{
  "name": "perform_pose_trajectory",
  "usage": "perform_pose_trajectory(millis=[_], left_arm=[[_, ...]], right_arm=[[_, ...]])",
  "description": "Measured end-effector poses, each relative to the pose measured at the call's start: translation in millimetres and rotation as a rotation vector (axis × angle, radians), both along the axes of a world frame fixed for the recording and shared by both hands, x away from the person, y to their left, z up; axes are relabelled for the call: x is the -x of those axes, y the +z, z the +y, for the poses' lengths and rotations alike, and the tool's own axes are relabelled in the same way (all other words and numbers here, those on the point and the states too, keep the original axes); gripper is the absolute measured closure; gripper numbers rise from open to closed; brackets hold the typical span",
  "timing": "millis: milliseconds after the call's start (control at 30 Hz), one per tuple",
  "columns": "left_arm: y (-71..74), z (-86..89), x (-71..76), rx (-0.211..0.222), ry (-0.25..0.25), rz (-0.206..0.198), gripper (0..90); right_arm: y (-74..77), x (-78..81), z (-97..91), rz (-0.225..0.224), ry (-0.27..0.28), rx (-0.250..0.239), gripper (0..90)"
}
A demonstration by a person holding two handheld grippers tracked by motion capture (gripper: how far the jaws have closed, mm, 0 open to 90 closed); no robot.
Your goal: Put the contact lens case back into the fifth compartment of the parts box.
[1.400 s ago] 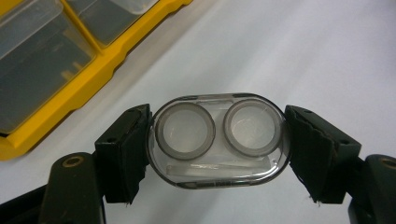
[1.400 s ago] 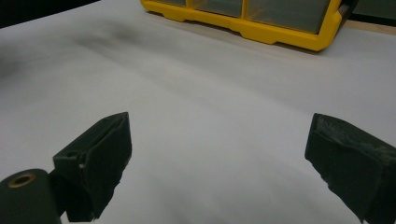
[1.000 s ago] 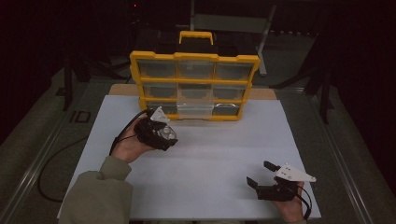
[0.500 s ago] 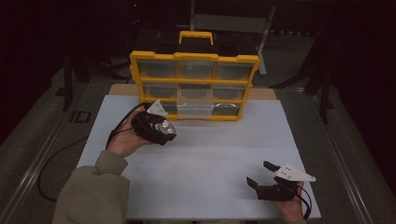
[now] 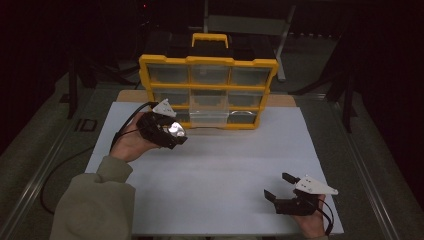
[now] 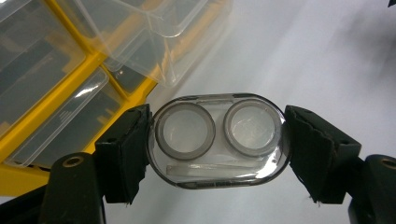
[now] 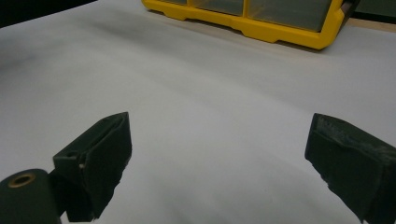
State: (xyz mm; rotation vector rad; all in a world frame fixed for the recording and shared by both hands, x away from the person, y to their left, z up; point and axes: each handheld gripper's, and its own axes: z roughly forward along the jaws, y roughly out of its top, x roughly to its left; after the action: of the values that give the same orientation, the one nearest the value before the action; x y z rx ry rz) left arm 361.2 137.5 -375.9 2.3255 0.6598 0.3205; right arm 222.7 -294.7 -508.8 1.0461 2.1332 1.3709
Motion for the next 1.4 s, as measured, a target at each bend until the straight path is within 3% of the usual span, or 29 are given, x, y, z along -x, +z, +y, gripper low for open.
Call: perform_pose_trajectory(millis=[100,333,900,1400], left_arm=[[2.4,-0.3,-2.3,-0.015,0.004,0.003,26.7],[11.9,-0.2,-8.0,0.005,0.014,0.002,26.7],[40.9,-4.7,-21.9,0.002,0.020,-0.023,26.7],[58.8,-20.2,-41.0,0.008,0.033,-0.034,26.7]], right_arm=[[0.0,0.0,-0.1,0.000,0.000,-0.001,7.4],[0.1,0.0,-0.3,-0.001,0.000,-0.001,7.4],[-0.1,-0.3,-0.3,0.002,0.000,-0.002,7.4],[-0.8,-1.4,-0.9,0.004,0.003,-0.002,7.4]])
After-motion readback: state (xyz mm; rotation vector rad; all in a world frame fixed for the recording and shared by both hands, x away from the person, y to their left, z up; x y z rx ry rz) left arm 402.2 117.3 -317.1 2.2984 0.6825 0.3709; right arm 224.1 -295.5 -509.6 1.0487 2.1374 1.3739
